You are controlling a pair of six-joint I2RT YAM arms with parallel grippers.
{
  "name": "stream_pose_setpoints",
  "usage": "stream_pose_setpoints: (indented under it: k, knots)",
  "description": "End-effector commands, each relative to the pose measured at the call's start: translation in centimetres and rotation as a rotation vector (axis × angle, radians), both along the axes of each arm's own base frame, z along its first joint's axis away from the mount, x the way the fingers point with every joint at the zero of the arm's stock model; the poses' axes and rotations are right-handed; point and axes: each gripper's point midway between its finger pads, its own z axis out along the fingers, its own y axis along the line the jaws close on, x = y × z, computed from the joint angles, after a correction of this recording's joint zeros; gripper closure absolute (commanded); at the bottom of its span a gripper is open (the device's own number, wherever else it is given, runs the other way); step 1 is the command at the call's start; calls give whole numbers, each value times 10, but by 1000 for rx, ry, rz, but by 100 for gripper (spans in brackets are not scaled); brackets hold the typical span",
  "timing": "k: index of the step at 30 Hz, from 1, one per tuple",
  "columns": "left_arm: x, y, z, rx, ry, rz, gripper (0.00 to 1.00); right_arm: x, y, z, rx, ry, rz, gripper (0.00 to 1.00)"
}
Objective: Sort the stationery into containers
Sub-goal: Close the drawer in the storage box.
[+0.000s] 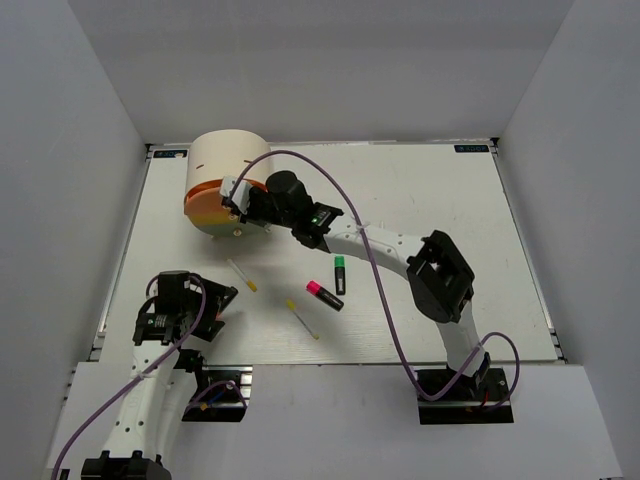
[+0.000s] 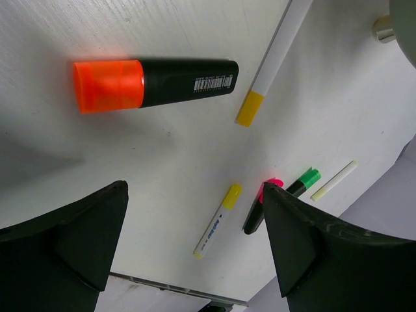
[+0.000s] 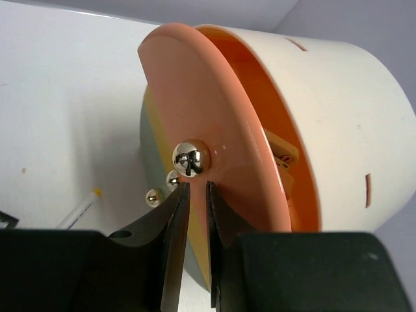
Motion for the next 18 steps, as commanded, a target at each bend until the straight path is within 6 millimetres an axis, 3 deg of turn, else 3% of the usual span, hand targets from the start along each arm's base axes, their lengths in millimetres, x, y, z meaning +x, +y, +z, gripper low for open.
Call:
stream_pose_setpoints:
  k: [1, 3, 10, 18]
  knots:
    - [2, -1, 1, -4, -13, -3, 6, 24, 5, 25, 55, -82, -62, 78]
    - [2, -1, 1, -4, -13, -3, 6, 30, 5, 33, 64, -101, -83, 78]
    - [2, -1, 1, -4, -13, -3, 6, 44, 4, 24, 41, -121, -114, 78]
    - [4, -1, -1, -9, -11, 5, 6, 45, 1, 21, 32, -120, -124, 78]
